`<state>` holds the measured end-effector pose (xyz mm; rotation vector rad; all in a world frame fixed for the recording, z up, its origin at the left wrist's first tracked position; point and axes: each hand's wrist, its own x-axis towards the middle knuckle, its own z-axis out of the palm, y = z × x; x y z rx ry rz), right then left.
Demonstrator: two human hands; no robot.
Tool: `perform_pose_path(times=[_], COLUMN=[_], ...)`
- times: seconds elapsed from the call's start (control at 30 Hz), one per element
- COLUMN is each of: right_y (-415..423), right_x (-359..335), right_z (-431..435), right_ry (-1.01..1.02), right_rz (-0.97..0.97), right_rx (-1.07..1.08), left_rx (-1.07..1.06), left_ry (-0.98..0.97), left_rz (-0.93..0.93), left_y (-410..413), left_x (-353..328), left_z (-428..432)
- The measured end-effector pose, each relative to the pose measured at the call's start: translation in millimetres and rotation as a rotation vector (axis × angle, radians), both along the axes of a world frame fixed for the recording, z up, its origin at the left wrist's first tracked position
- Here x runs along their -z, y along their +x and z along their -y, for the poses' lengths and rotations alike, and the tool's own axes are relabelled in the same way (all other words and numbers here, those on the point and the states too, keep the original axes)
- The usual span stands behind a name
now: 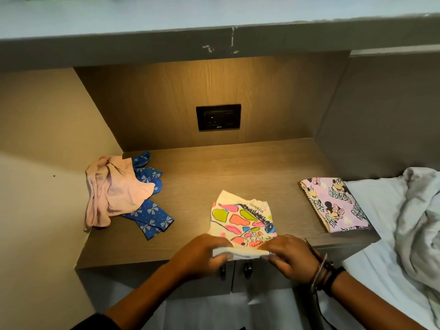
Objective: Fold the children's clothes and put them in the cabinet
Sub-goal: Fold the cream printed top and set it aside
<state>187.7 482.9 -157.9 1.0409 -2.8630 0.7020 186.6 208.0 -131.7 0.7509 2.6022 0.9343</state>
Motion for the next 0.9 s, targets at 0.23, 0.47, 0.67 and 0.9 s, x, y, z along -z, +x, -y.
perform_pose_path(times=[0.23, 0.47, 0.67, 0.9], right_y=[-61, -115, -82, -89], right_x=[-42, -15, -7, -6], right_z=[15, 24, 43, 52], right_ry=[-0.361, -0.078, 0.148, 0.121], right_rz=[0.52, 0.483, -0.061, 0.2], right_rx=[0.296, 0.617, 0.374, 0.439], left_rx=[-0.438, -0.748, -0.823, -1.191], left_ry=[0.407, 0.411, 0.225, 0.214], left_rz=[0.472, 0.421, 0.04, 0.244], left_y=[-70, -120, -93, -20], left_x=[-30, 6, 12, 2], left_z=[8, -15, -27, -40])
